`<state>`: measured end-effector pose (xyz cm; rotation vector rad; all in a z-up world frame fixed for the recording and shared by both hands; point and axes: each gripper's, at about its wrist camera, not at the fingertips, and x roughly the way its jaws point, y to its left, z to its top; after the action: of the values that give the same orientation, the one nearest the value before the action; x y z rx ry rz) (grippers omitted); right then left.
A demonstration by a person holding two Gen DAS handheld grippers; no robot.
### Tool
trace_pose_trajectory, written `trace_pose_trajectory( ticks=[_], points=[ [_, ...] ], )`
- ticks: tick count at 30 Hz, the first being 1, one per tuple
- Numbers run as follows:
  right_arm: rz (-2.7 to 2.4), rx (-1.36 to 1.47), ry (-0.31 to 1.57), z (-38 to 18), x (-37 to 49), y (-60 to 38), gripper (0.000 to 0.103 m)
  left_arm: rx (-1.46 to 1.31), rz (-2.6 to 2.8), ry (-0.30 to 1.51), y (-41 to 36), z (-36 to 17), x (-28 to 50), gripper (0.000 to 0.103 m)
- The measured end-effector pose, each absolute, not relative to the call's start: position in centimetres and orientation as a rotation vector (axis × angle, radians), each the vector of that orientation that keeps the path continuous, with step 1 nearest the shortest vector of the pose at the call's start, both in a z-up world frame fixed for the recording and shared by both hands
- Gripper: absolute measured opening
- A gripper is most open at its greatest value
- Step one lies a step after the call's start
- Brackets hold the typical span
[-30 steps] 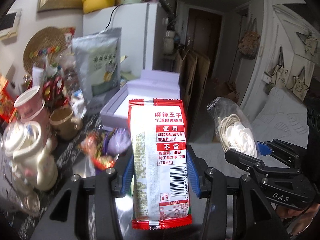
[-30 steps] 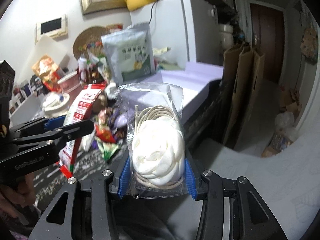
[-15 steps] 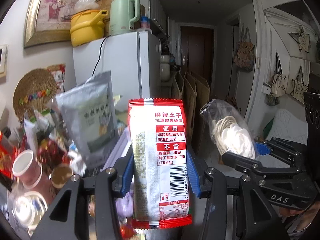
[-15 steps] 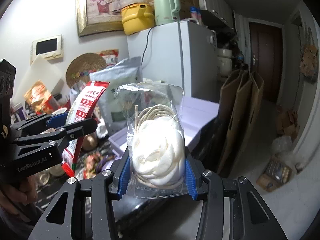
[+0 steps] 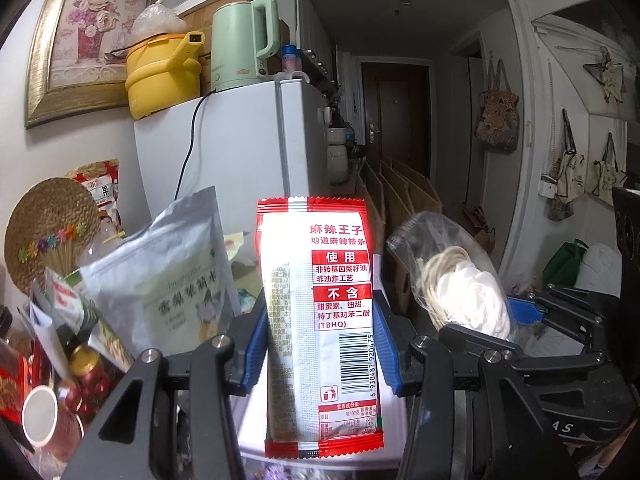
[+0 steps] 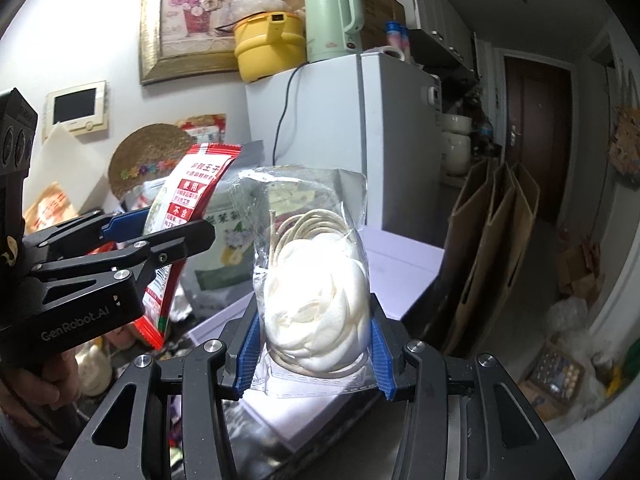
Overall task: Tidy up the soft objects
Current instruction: 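Carry both held packets up and over to the lavender box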
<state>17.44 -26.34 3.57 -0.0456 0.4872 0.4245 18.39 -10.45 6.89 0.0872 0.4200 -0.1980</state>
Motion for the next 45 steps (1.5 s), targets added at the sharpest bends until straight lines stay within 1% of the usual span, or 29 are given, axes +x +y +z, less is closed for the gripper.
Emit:
trace_pose_trajectory(
  ticks=[8,18,34,45],
  points=[
    [0.396,-0.043,0.517,2.6,22.1,-25.3,0.047,0.109,-0.163,0.447,-9.5,5.7,24.0,0.046],
    [0.373,-0.075,0.612,-0.7,26.9,-24.4,0.047,0.067,-0.18,0.595,-8.9,0.9,29.8,0.046],
    [0.362,-0.135,0.725,-4.9,31.6,-23.1,0.049,0.064,-0.158,0.755,-8.5,-5.2,35.7,0.046],
    [0.365,-0.137,0.809,-7.3,33.8,-23.1,0.05,0.064,-0.162,0.838,-8.7,-7.6,37.2,0.046]
  ],
)
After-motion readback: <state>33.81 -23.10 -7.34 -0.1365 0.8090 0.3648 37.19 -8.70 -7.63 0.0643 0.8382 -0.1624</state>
